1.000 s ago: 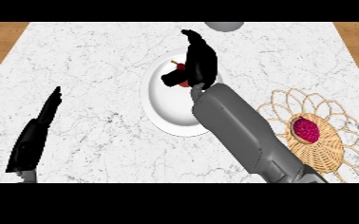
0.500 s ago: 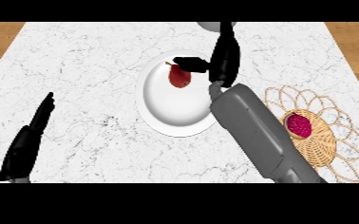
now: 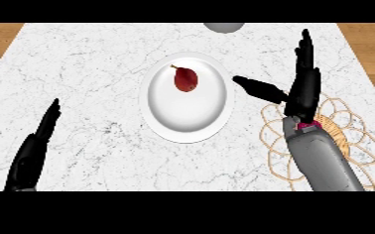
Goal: Pick the pear from the placemat and place it in the plate
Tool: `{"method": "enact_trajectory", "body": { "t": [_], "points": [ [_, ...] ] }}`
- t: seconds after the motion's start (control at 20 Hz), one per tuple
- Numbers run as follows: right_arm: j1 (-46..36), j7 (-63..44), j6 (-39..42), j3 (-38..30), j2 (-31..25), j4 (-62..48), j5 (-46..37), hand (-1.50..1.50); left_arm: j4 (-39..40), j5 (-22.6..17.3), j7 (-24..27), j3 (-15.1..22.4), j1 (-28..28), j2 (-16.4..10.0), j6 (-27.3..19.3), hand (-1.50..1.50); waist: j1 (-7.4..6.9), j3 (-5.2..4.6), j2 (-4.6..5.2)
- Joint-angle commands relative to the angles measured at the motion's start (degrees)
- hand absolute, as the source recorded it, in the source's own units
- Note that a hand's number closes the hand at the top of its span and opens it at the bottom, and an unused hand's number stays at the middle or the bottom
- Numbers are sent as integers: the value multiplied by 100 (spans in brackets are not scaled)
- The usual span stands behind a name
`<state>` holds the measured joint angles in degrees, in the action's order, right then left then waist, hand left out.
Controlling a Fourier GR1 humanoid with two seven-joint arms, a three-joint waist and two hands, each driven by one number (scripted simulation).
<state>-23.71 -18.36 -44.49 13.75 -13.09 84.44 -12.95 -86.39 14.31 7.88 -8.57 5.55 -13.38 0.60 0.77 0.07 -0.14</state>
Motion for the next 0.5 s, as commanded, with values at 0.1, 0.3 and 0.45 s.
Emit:
{"method": "enact_trajectory", "body": {
  "t": [0.1,0.3,0.45],
  "points": [
    [1393,1539,837,-525,-463,660,914,-150,119,-157,-56,-197,-292,-177,220,0,-41,-4,13],
    [1747,1888,1281,-1173,-636,694,1274,-150,-450,-59,6,-73,383,-12,229,0,-82,-4,9],
    [1858,1768,1657,-1555,-851,927,1414,-150,-632,-102,-418,-155,123,-130,386,0,-75,-5,8]
  ]
}}
